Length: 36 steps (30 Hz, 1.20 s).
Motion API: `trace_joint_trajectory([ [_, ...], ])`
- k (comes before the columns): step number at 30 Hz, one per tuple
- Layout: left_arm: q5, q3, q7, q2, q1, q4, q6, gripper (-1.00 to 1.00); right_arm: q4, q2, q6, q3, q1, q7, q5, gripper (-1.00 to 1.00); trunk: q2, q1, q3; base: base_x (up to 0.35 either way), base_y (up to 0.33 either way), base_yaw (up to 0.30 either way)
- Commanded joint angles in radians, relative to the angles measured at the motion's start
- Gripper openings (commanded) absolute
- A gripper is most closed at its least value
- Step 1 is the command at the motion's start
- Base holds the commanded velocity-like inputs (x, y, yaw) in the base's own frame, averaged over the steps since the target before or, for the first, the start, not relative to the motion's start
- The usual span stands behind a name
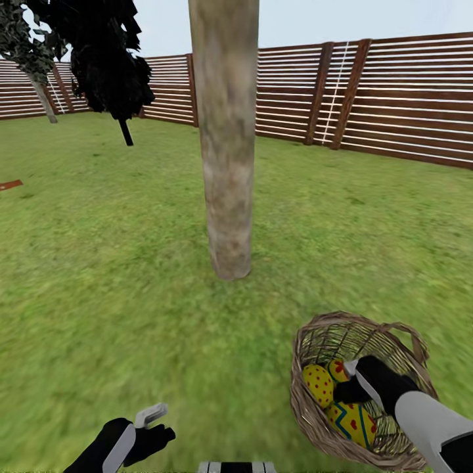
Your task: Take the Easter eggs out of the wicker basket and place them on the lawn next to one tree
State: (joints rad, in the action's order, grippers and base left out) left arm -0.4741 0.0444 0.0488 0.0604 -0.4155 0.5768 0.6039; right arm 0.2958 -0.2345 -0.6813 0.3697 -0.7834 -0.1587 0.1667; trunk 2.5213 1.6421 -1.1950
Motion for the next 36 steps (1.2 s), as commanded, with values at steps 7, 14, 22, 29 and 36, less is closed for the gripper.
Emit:
trace_joint_trajectory([
  [7,-0.009,0.006,0.005,0.001,0.000,-0.001,0.003,1.00,0.002,-0.003,-0.005,0.011,0.000,0.000,0.010,1.00,0.002,0.003,-0.028,0.000,0.000,0.000],
  [14,-0.009,0.005,0.005,0.002,0.000,0.002,0.003,1.00,0.002,-0.002,-0.005,0.011,0.000,0.001,0.010,1.00,0.004,0.006,-0.055,0.000,0.000,0.000],
  [22,-0.009,0.005,0.005,0.003,0.000,0.003,0.004,1.00,0.002,-0.002,-0.004,0.012,0.000,0.000,0.010,1.00,0.006,0.010,-0.086,0.000,0.000,0.000],
  [29,-0.009,0.005,0.005,0.001,0.000,0.003,0.003,1.00,0.002,-0.002,-0.004,0.012,0.000,0.000,0.010,1.00,0.006,0.011,-0.101,0.000,0.000,0.000],
  [36,-0.009,0.006,0.005,0.001,0.000,0.003,0.003,1.00,0.002,0.000,-0.004,0.012,0.000,0.001,0.010,1.00,0.007,0.012,-0.105,0.000,0.000,0.000],
])
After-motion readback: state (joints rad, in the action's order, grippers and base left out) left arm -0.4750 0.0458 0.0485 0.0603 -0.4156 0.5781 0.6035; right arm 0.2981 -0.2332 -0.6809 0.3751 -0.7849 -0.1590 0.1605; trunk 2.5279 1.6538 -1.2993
